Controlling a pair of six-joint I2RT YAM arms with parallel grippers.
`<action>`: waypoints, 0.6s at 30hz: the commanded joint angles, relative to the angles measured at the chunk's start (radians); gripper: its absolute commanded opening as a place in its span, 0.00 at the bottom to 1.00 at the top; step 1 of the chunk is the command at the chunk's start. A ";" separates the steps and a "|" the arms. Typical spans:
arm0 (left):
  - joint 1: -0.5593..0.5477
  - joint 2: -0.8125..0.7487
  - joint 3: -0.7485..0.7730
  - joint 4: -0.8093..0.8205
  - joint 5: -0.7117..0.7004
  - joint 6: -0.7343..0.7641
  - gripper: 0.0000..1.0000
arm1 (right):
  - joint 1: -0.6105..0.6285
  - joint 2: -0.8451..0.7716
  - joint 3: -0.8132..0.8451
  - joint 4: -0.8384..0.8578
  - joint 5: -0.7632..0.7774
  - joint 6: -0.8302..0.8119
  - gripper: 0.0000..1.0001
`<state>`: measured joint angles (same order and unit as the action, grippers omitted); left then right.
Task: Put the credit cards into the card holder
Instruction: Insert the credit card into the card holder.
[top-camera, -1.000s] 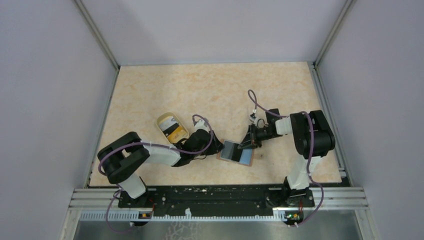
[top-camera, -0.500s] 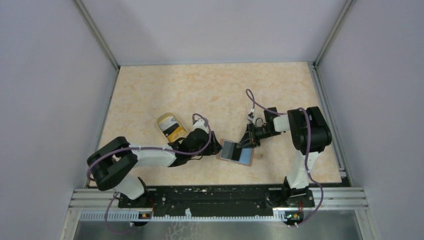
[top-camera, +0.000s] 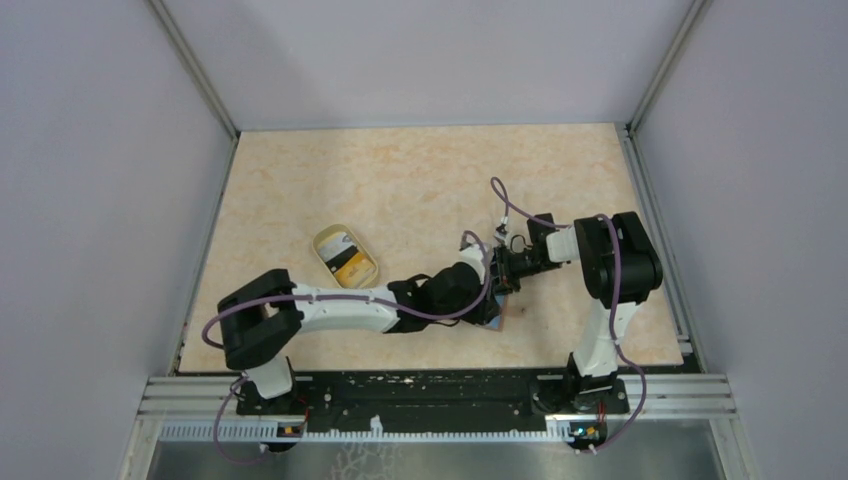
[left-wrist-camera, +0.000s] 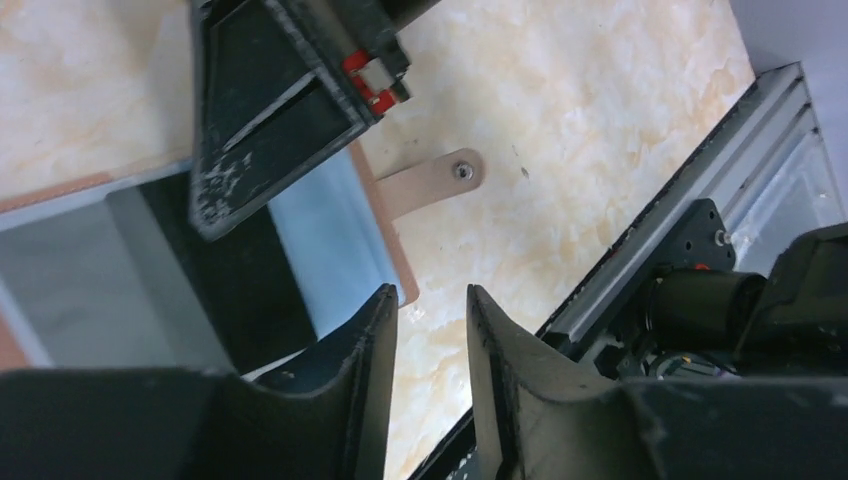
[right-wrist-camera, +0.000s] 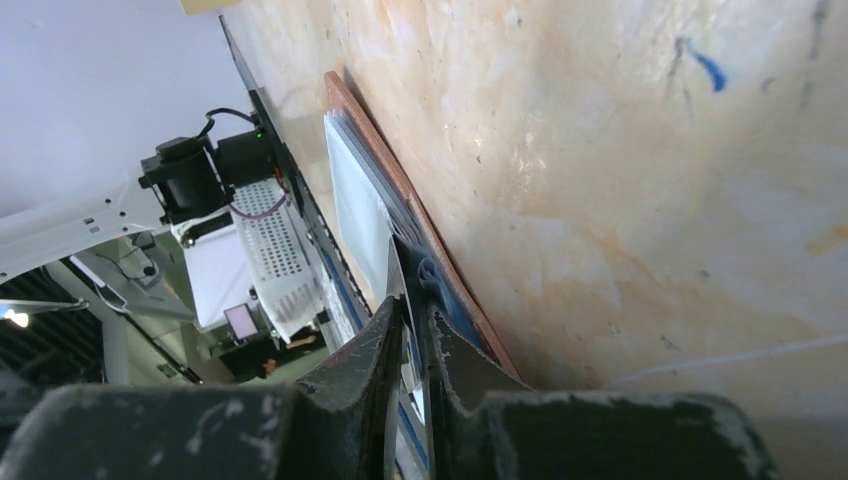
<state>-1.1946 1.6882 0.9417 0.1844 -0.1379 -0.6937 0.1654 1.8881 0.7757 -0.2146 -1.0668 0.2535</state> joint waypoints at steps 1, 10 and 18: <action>-0.037 0.100 0.126 -0.179 -0.150 0.001 0.33 | 0.009 0.021 0.029 0.003 0.107 -0.049 0.12; -0.048 0.249 0.297 -0.345 -0.213 0.020 0.21 | 0.008 0.020 0.031 0.001 0.113 -0.051 0.12; -0.048 0.324 0.376 -0.409 -0.273 0.033 0.22 | 0.008 0.026 0.034 -0.004 0.113 -0.056 0.12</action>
<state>-1.2392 1.9800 1.2728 -0.1616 -0.3481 -0.6750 0.1677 1.8923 0.7876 -0.2337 -1.0615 0.2432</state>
